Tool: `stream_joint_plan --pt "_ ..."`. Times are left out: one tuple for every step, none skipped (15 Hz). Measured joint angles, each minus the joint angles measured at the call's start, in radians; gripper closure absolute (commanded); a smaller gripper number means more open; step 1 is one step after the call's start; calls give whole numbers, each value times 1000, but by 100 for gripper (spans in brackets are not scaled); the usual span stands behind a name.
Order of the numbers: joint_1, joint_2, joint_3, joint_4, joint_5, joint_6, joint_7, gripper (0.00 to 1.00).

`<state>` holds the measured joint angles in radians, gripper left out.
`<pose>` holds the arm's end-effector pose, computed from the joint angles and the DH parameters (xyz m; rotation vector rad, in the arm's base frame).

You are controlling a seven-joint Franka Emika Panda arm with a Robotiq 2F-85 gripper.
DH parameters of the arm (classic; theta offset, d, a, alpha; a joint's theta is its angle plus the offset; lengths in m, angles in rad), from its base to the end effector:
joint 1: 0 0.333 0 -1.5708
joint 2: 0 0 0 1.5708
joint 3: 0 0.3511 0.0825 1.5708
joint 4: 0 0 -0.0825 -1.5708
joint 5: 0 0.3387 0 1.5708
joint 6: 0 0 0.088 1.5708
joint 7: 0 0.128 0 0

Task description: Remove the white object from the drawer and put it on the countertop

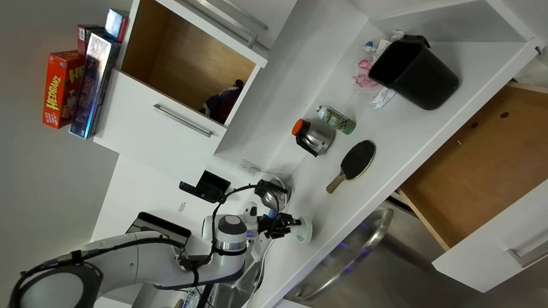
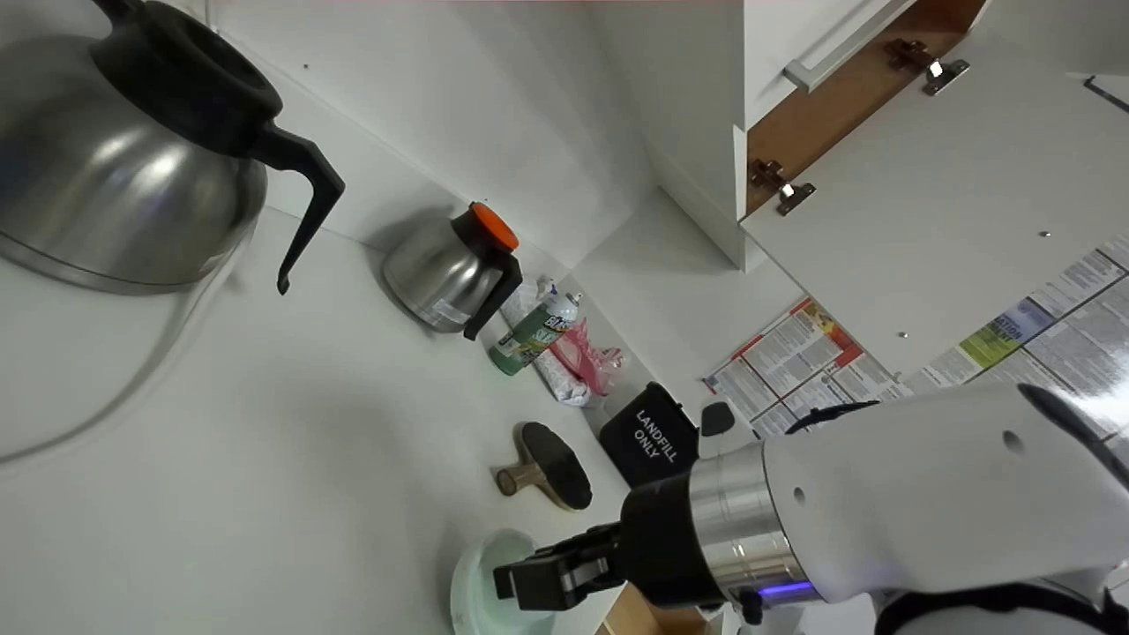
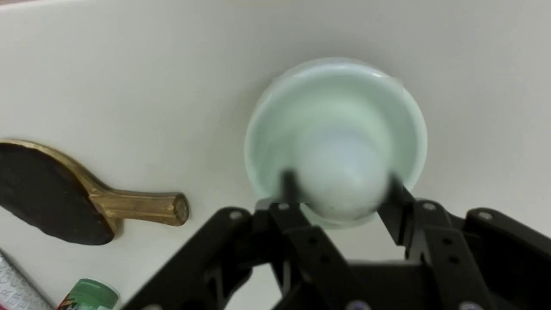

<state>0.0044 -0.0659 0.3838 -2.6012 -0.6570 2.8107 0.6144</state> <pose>0.3906 0.1874 0.3506 2.8836 0.5448 0.5513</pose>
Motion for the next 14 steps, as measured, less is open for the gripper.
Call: stream_joint_plan --pt "0 13 0 11 -27 0 21 11" --pt "0 24 0 22 -48 0 38 4" --pt "0 34 0 32 -67 0 53 0" --pt "0 41 0 41 -80 0 63 0" --pt "1 47 0 48 -84 -1 66 0" --pt "1 51 0 53 -84 -1 68 0" --pt "2 52 0 55 -84 -1 70 0" --pt "3 52 0 56 -84 -1 74 0" --pt "4 52 0 57 -84 -1 77 0" --pt "4 52 0 57 -84 -1 78 0" --pt "5 52 0 57 -84 -1 78 0" --pt "5 52 0 57 -83 -1 78 0" --pt "5 52 0 57 -82 -3 78 0" --pt "5 52 0 57 -81 -3 78 0"
